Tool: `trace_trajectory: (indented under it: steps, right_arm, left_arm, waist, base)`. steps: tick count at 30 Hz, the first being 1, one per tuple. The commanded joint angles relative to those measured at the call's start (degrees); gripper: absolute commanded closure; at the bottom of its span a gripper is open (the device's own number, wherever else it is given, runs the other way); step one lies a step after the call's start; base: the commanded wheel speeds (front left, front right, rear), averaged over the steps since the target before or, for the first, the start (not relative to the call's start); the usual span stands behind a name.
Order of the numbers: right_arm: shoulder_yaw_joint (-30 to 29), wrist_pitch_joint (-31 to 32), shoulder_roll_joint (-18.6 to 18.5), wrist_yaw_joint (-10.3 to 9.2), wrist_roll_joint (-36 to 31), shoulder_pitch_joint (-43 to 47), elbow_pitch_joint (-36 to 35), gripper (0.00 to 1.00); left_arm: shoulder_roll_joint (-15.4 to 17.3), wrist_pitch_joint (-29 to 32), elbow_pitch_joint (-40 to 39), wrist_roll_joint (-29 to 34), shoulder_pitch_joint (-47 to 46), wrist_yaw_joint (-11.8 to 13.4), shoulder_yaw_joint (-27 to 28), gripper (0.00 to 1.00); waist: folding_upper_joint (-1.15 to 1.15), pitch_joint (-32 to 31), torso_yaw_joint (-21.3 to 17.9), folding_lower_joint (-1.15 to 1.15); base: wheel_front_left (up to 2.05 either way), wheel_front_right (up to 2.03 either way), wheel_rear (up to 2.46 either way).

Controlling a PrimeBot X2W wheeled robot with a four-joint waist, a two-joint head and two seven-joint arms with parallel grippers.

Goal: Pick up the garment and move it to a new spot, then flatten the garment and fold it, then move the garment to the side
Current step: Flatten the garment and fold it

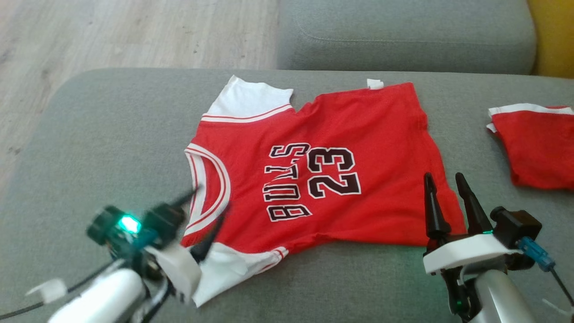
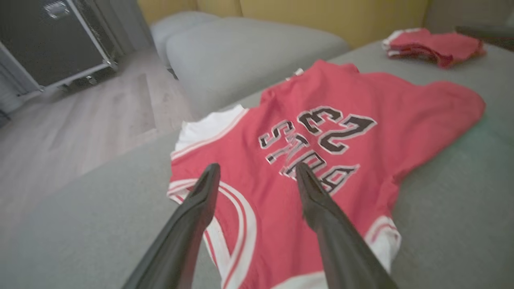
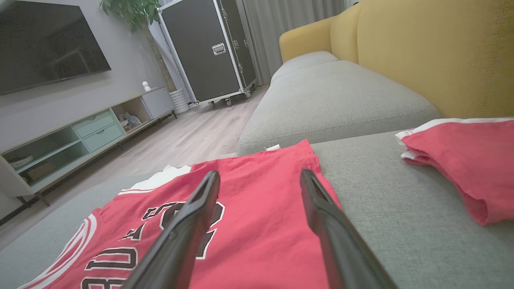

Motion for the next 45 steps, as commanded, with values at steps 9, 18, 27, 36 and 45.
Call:
trace_trajectory:
  steps: [9,18,27,36,45]
  right_arm:
    - [1.79,-0.62,-0.14,-0.05,0.6,-1.98,-4.95,0.0]
    - [1.87,-0.62,-0.14,-0.05,-0.24,-2.27,-6.68,0.0]
    - [2.05,-0.62,-0.14,-0.05,-0.45,-4.1,-8.48,0.0]
    - [2.63,-0.62,-0.14,-0.05,-0.07,-6.66,-10.28,0.0]
    - [2.69,-0.62,-0.14,-0.05,0.95,-7.31,-10.99,0.0]
  left_arm:
    - [-2.57,-18.03,1.11,-8.54,0.51,8.46,18.06,0.0]
    - [-5.44,-20.59,3.98,-9.98,3.6,6.64,24.27,0.0]
    - [-2.32,-14.33,11.65,-9.22,-5.78,-0.21,23.26,0.0]
    - [2.08,12.18,28.71,-15.26,-21.71,-10.42,20.31,0.0]
    - [2.39,22.9,36.38,-18.26,-28.37,-13.33,18.49,0.0]
  waist:
    - [0.0,1.11,-4.26,0.0]
    - [0.0,3.85,-7.41,0.0]
    - [0.0,9.62,-10.51,0.0]
    - [0.0,16.87,-13.97,0.0]
    - [0.0,19.27,-15.89,0.0]
  base:
    - [0.0,0.0,0.0]
    - [0.0,0.0,0.0]
    - [0.0,0.0,0.0]
    - [0.0,0.0,0.0]
    - [0.0,0.0,0.0]
